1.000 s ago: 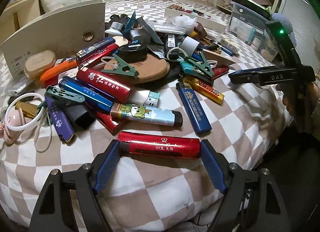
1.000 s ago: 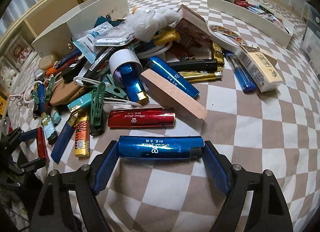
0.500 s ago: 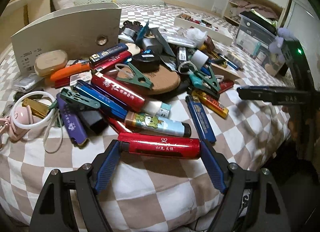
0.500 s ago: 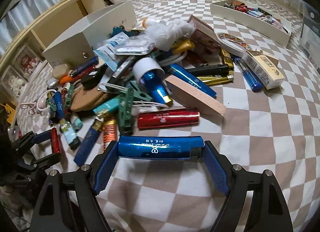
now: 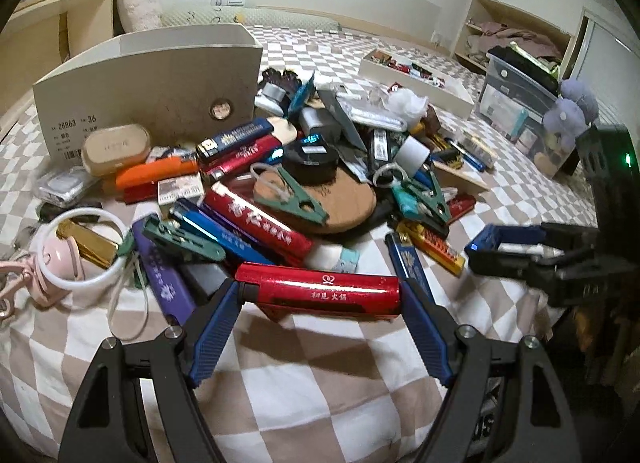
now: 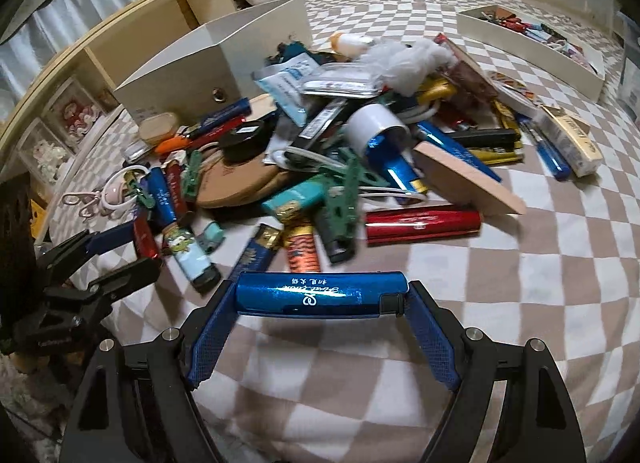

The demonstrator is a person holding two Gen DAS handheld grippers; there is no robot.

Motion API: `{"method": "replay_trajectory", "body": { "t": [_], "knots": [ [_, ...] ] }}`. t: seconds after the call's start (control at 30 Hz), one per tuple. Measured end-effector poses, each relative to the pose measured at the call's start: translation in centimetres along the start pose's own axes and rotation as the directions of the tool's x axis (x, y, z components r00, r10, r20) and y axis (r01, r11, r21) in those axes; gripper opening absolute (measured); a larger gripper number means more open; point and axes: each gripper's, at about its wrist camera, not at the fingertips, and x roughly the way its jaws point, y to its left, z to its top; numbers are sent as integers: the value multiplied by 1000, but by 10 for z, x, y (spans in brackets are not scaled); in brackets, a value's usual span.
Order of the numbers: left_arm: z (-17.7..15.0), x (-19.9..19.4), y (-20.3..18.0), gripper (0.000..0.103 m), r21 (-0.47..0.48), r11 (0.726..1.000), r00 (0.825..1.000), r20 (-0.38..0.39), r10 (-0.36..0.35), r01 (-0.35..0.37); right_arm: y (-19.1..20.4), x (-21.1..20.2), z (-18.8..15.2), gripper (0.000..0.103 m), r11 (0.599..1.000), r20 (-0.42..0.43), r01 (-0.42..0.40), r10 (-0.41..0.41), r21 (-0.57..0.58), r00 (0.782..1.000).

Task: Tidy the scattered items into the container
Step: 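Lift the red and blue lighters and carry them toward the white box, then lower the red and blue lighters into the white box with both tools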

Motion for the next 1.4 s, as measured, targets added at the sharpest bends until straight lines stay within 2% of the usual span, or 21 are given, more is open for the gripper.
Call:
{"method": "replay_trajectory", "body": {
  "t": [0.43,0.73,0.93,1.23,1.4],
  "knots": [
    [45,-15,36,80,-68,998,994,106,10,-3,25,-6,38,84,995,100,-88,84,45,992],
    [91,-21,77,80,-120,993,986,166,31,-11,58,3,99,84,990,155,-139,140,-15,978],
    [127,-32,110,81,-130,990,973,214,87,-60,69,8,141,84,984,183,-169,175,-49,967],
    [175,-39,157,81,-119,984,953,261,157,-130,86,28,202,84,972,181,-210,226,-101,957],
    [195,-30,177,81,-145,979,953,245,178,-145,94,45,229,84,968,160,-231,244,-97,956]
  ]
}}
